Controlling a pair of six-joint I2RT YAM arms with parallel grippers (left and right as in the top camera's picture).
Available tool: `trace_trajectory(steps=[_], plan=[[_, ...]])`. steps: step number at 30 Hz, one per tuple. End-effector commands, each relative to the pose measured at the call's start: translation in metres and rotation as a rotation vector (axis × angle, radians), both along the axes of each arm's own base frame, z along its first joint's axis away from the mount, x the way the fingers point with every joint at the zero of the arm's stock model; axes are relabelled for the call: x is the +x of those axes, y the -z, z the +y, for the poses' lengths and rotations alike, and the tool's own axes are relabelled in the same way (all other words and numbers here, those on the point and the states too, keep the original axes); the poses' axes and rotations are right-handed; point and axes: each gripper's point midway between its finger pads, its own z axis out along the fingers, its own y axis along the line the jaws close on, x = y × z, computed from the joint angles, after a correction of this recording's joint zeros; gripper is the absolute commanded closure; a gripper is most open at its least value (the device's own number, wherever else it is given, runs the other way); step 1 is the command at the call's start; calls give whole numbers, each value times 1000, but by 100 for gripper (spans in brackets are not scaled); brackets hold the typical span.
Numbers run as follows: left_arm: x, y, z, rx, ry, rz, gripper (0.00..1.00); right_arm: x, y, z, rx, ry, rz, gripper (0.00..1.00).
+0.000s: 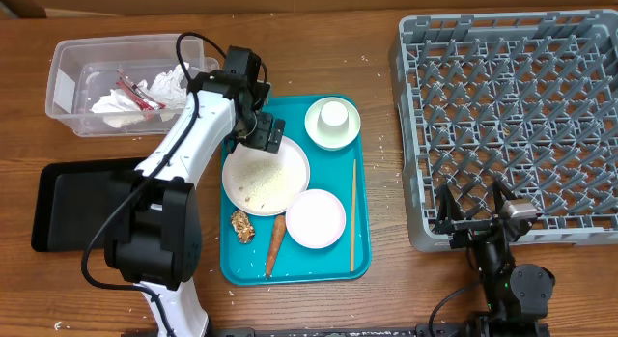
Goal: Sort waste into correct bins and load items into the dishwasher
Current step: 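Grip the rim of the white rice plate with the left gripper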
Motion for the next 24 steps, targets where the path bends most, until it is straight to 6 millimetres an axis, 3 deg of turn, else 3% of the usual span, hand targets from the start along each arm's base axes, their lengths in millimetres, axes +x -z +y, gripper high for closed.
trace_trajectory(steps=[1,9,18,22,24], plan=[[0,9,11,31,53,10,0,0,1,1,0,-3,-6,0],[2,41,16,54,98,61,0,0,1,1,0,-3,-6,0],[10,54,14,51,104,47,8,0,1,1,0,-3,-6,0],[16,54,13,48,103,25,31,0,1,1,0,-3,-6,0],[15,55,13,48,103,27,33,0,1,1,0,-3,-6,0]])
